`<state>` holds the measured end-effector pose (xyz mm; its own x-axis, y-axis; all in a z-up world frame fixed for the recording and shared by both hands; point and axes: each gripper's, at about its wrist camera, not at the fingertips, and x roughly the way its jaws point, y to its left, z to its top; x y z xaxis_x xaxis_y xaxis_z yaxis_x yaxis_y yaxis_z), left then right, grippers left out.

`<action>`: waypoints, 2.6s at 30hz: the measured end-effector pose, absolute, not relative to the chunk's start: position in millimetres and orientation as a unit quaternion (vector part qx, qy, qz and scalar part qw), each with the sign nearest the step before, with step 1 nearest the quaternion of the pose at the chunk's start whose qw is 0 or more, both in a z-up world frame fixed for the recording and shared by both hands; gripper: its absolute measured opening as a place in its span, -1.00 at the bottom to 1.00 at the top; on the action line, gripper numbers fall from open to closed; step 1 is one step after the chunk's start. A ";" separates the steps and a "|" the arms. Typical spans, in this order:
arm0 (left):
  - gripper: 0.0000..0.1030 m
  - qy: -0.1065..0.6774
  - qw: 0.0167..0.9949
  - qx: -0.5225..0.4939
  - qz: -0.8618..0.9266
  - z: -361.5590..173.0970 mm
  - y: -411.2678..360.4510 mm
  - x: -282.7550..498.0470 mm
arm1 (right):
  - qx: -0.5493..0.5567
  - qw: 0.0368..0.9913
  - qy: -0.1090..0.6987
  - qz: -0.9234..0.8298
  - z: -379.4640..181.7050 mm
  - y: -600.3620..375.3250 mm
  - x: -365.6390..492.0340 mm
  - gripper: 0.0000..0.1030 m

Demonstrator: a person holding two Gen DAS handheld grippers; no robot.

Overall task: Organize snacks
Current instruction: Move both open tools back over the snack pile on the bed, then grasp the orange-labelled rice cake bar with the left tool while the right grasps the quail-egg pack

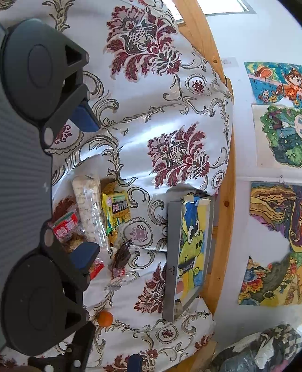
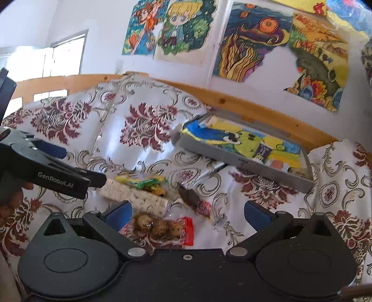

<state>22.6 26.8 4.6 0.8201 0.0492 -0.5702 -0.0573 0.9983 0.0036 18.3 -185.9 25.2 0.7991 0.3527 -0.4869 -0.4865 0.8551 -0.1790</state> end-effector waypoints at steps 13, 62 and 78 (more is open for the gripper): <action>0.99 0.339 0.941 -0.012 0.008 -9.9 38.3 54.1 | -0.133 0.918 0.291 0.235 9.6 -177.3 34.9 0.99; 0.99 0.373 0.921 -0.075 -0.080 -41.7 62.0 109.8 | -0.233 0.905 0.291 0.206 -70.3 -72.8 64.5 0.98; 0.92 0.387 0.901 -0.130 -0.147 -27.4 63.4 89.5 | -0.216 0.924 0.297 0.103 -26.2 -145.3 43.9 0.98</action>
